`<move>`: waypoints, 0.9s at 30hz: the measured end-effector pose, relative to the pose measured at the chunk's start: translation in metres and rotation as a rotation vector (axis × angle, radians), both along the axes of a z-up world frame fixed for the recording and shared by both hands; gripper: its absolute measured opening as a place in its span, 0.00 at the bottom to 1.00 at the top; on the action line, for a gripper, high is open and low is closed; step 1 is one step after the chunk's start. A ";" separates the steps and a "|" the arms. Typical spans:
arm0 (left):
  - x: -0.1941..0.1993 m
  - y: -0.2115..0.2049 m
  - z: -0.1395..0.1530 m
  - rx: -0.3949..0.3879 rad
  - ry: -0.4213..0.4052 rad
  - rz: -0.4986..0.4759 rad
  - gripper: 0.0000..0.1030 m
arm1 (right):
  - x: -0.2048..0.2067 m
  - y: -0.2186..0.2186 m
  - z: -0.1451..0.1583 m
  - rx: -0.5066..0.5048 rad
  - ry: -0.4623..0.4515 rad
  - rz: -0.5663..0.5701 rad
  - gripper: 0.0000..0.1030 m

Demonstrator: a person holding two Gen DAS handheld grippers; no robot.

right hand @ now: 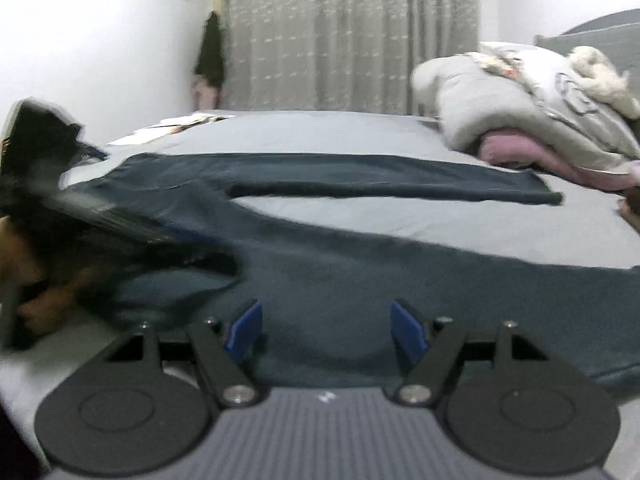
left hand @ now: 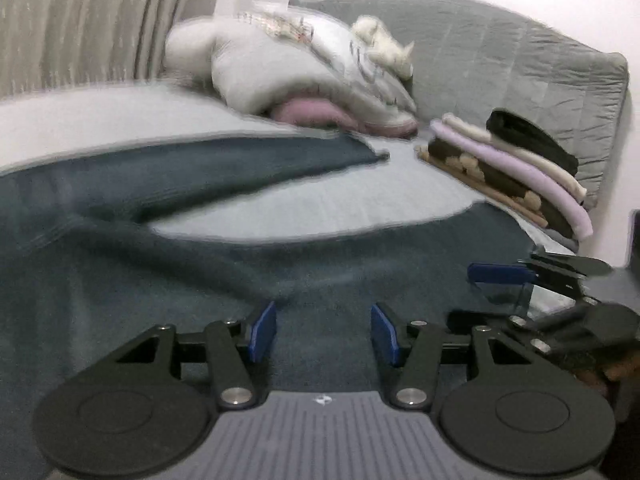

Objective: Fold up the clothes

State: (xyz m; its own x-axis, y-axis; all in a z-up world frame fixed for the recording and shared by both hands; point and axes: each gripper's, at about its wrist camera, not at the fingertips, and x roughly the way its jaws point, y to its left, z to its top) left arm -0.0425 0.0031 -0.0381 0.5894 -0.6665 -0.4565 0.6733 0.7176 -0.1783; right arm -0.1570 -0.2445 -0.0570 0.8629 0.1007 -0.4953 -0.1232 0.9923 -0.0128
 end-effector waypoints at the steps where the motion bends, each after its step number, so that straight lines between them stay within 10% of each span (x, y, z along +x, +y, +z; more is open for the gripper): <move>1: 0.000 0.005 0.002 0.009 -0.016 0.020 0.50 | 0.006 -0.006 -0.002 -0.015 -0.001 -0.026 0.71; 17: -0.031 0.053 -0.016 0.102 0.055 0.008 0.50 | -0.024 -0.080 -0.016 0.015 0.032 -0.163 0.84; 27: -0.029 0.053 -0.013 0.132 0.035 0.021 0.50 | 0.027 -0.017 0.009 0.025 0.020 -0.117 0.87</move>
State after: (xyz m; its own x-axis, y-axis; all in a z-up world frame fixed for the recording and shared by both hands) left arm -0.0714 0.0559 -0.0513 0.5847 -0.5871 -0.5598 0.6529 0.7502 -0.1048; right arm -0.1305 -0.2612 -0.0476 0.8595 0.0125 -0.5111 -0.0063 0.9999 0.0138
